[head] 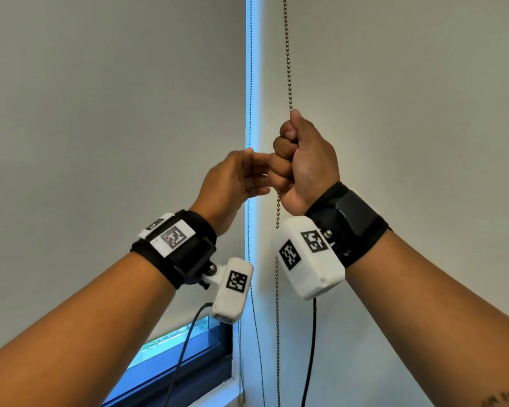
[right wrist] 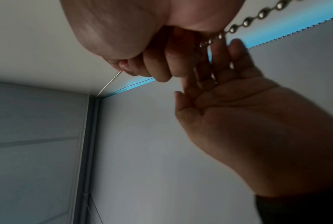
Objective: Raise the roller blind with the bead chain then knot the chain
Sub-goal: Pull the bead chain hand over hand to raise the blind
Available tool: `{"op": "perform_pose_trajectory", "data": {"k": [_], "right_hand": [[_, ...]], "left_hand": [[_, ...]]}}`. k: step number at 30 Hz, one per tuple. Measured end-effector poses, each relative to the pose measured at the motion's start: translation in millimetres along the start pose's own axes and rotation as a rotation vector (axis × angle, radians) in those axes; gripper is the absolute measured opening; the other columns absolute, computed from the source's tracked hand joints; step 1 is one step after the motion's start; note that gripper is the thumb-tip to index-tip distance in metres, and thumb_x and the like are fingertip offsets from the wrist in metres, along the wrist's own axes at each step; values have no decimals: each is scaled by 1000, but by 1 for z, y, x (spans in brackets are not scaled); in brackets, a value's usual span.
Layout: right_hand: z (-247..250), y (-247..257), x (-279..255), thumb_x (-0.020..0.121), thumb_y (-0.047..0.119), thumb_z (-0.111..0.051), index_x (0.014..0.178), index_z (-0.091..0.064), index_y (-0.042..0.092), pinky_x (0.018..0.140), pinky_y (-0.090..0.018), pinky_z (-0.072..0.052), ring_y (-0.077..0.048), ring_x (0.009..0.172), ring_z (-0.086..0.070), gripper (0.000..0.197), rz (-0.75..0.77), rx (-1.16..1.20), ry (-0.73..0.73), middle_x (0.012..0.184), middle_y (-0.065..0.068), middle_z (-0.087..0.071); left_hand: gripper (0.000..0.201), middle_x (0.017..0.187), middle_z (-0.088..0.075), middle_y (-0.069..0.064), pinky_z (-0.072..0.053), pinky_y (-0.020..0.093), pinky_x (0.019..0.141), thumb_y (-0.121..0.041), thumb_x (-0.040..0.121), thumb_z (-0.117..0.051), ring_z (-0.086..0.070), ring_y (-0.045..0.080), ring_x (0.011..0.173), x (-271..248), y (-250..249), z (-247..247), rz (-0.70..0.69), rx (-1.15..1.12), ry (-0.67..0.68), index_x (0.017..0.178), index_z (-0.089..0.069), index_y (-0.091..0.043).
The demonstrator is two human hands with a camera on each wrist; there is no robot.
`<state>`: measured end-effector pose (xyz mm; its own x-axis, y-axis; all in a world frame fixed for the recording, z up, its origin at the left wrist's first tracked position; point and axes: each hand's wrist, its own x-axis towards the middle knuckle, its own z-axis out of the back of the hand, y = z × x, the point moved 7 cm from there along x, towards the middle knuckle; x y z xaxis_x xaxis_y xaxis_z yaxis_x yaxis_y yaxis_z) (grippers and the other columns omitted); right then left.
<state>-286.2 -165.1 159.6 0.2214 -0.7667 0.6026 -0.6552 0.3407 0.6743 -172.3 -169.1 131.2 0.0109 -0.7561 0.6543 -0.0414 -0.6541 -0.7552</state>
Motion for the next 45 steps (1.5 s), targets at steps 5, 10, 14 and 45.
{"op": "perform_pose_trajectory", "data": {"k": [5, 10, 14, 45], "right_hand": [[6, -19, -12, 104, 40, -39, 68, -37, 23, 37, -18, -17, -10, 39, -14, 39, 20, -101, 25, 52, 5, -21], [17, -53, -27, 104, 37, -38, 67, -34, 25, 42, -21, -11, -10, 44, -13, 39, -55, -211, 89, 55, 5, -19], [34, -63, -23, 98, 33, -50, 68, -54, 20, 51, -27, -30, -12, 52, -34, 33, -75, -509, 242, 59, 3, -44], [-3, 0, 5, 103, 36, -40, 67, -33, 23, 40, -18, -13, -11, 42, -11, 39, 24, -118, 51, 54, 6, -17]], "left_hand": [[60, 94, -69, 10, -53, 42, 89, -45, 106, -26, -64, 26, 88, 1, -30, -19, -9, 6, 171, 116, -65, 0], [40, 78, -57, 7, -59, 38, 82, -32, 107, -37, -63, 22, 71, 9, -40, -37, 11, -124, 90, 105, -61, 0], [34, 58, -28, -5, -25, 23, 43, -29, 103, -44, -21, 10, 48, 10, -23, -32, 62, -244, -19, 71, -46, -17], [41, 71, -65, -1, -47, 35, 69, -32, 100, -33, -60, 16, 67, -10, 22, -25, 27, -1, 13, 83, -69, -20]]}}
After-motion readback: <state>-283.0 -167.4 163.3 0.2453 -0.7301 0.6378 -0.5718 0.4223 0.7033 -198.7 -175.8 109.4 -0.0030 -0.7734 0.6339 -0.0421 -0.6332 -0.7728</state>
